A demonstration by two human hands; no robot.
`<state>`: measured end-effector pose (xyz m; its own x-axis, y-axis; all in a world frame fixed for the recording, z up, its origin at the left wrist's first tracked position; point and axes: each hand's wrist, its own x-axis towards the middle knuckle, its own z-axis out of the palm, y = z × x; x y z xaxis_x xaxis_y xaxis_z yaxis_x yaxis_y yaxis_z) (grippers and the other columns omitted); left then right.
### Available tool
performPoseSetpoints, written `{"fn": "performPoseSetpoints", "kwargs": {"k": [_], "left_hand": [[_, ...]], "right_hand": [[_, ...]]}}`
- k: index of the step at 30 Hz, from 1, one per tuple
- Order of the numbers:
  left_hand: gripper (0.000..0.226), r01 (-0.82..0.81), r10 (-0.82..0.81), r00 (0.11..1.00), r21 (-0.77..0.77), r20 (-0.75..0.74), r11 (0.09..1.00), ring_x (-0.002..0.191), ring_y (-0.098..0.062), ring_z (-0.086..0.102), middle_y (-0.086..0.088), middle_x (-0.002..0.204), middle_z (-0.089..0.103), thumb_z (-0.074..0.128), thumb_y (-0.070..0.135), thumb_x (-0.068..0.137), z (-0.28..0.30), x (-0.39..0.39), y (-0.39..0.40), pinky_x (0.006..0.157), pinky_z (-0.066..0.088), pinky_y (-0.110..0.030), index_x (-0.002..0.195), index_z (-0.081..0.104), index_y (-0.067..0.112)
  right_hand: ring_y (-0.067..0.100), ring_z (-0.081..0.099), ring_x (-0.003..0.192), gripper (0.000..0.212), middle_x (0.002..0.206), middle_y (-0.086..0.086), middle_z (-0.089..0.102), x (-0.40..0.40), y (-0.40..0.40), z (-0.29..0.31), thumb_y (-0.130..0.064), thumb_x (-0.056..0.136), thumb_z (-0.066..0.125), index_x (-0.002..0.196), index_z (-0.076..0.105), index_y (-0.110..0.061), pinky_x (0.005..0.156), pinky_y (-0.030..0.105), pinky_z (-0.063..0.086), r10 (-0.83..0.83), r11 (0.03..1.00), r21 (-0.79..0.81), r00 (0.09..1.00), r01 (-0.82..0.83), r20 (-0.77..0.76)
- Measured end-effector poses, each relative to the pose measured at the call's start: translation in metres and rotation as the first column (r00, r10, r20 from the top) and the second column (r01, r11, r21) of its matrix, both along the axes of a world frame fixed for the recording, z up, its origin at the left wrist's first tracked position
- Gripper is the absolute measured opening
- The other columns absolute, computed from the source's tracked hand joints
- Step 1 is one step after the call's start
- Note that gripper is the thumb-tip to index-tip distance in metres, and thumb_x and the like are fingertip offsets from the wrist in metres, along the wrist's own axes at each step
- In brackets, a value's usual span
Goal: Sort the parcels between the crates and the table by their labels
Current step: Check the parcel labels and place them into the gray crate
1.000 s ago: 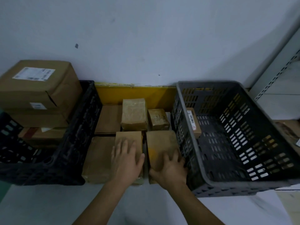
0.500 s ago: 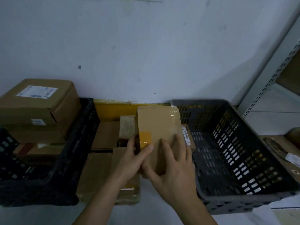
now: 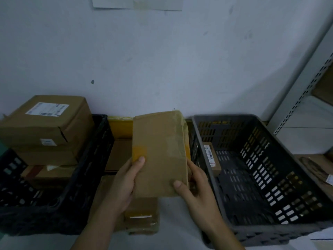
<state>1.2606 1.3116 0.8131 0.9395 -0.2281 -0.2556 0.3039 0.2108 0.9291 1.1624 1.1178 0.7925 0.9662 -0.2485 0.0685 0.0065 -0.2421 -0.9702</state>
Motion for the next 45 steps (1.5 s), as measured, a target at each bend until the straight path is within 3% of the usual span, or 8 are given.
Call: {"fn": "performPoseSetpoints", "kwargs": {"k": [6, 9, 14, 20, 27, 34, 41, 45], "left_hand": [[0.077, -0.145, -0.025, 0.917, 0.391, 0.398, 0.909, 0.136, -0.001, 0.048, 0.022, 0.149, 0.044, 0.070, 0.074, 0.082, 0.015, -0.008, -0.017, 0.093, 0.042, -0.014, 0.148, 0.043, 0.047], [0.114, 0.054, -0.202, 0.931, 0.431, 0.305, 0.901, 0.145, -0.008, 0.042, 0.024, 0.163, 0.030, 0.059, 0.101, 0.062, 0.017, -0.010, -0.022, 0.108, 0.049, -0.036, 0.160, 0.020, 0.058], [0.090, 0.117, -0.185, 0.954, 0.275, 0.236, 0.954, 0.136, -0.014, 0.057, 0.021, 0.157, 0.047, 0.080, 0.076, 0.065, 0.018, -0.008, -0.016, 0.110, 0.053, -0.052, 0.141, 0.031, 0.079], [0.083, 0.136, -0.172, 0.958, 0.166, 0.230, 0.977, 0.130, -0.018, 0.066, 0.018, 0.145, 0.064, 0.082, 0.057, 0.067, 0.016, -0.008, -0.012, 0.107, 0.055, -0.053, 0.142, 0.048, 0.068], [0.072, 0.143, -0.140, 0.977, -0.007, 0.163, 0.990, 0.125, -0.030, 0.070, -0.005, 0.138, 0.072, 0.075, 0.039, 0.080, 0.008, -0.006, -0.016, 0.103, 0.054, -0.055, 0.149, 0.057, 0.033], [0.080, 0.133, -0.119, 0.988, -0.152, 0.098, 0.979, 0.122, -0.037, 0.071, -0.017, 0.133, 0.073, 0.076, 0.045, 0.073, 0.002, -0.002, -0.014, 0.091, 0.059, -0.047, 0.146, 0.060, 0.016], [0.058, -0.126, 0.006, 0.923, 0.288, 0.386, 0.949, 0.122, 0.008, 0.061, 0.030, 0.138, 0.059, 0.072, 0.032, 0.099, 0.022, -0.004, -0.027, 0.101, 0.054, -0.028, 0.138, 0.044, 0.065], [0.072, -0.134, -0.115, 0.865, 0.445, 0.488, 0.885, 0.148, -0.001, 0.037, 0.023, 0.164, 0.032, 0.059, 0.079, 0.089, 0.026, -0.008, -0.037, 0.111, 0.042, -0.025, 0.153, 0.033, 0.058]], "right_hand": [[0.016, 0.028, 0.157, 0.101, 0.170, -0.013, 0.017, -0.002, 0.019, 0.003, -0.098, 0.074, 0.055, 0.161, 0.037, -0.051, 0.119, 0.049, 0.045, -0.175, 0.891, -0.391, 0.969, 0.230, 0.173], [0.024, 0.027, 0.160, 0.087, 0.174, -0.001, 0.019, -0.004, 0.026, 0.000, -0.087, 0.086, 0.060, 0.160, 0.047, -0.042, 0.118, 0.055, 0.045, -0.127, 0.876, -0.421, 0.954, 0.236, 0.270], [0.011, 0.053, 0.139, 0.029, 0.154, -0.012, 0.047, 0.000, 0.015, 0.005, -0.045, 0.104, 0.062, 0.133, 0.069, -0.047, 0.103, 0.021, 0.054, -0.178, 0.950, -0.182, 0.921, 0.252, 0.347], [0.017, 0.072, 0.112, 0.061, 0.131, -0.010, 0.068, 0.002, 0.011, 0.004, -0.039, 0.091, 0.074, 0.147, 0.052, -0.045, 0.084, 0.040, 0.065, -0.232, 0.970, 0.123, 0.945, 0.208, 0.229], [0.010, 0.067, 0.127, 0.061, 0.140, -0.013, 0.067, 0.006, 0.003, 0.008, -0.062, 0.092, 0.072, 0.147, 0.059, -0.038, 0.095, 0.027, 0.059, -0.142, 0.969, 0.218, 0.985, 0.117, 0.101], [0.019, 0.058, 0.142, 0.088, 0.155, -0.006, 0.059, 0.010, -0.014, 0.011, -0.084, 0.082, 0.067, 0.157, 0.050, -0.041, 0.117, 0.051, 0.047, 0.152, 0.924, 0.360, 0.988, -0.129, -0.035], [-0.019, 0.037, 0.137, 0.094, 0.157, -0.025, 0.035, 0.014, -0.011, 0.019, -0.099, 0.062, 0.066, 0.144, 0.053, -0.055, 0.095, 0.003, 0.044, -0.144, 0.988, -0.049, 0.987, 0.148, 0.077], [-0.026, 0.019, 0.140, 0.104, 0.160, -0.034, 0.019, 0.014, 0.003, 0.021, -0.105, 0.056, 0.059, 0.147, 0.046, -0.059, 0.097, 0.000, 0.034, -0.169, 0.970, -0.160, 0.982, 0.181, 0.084]]}}
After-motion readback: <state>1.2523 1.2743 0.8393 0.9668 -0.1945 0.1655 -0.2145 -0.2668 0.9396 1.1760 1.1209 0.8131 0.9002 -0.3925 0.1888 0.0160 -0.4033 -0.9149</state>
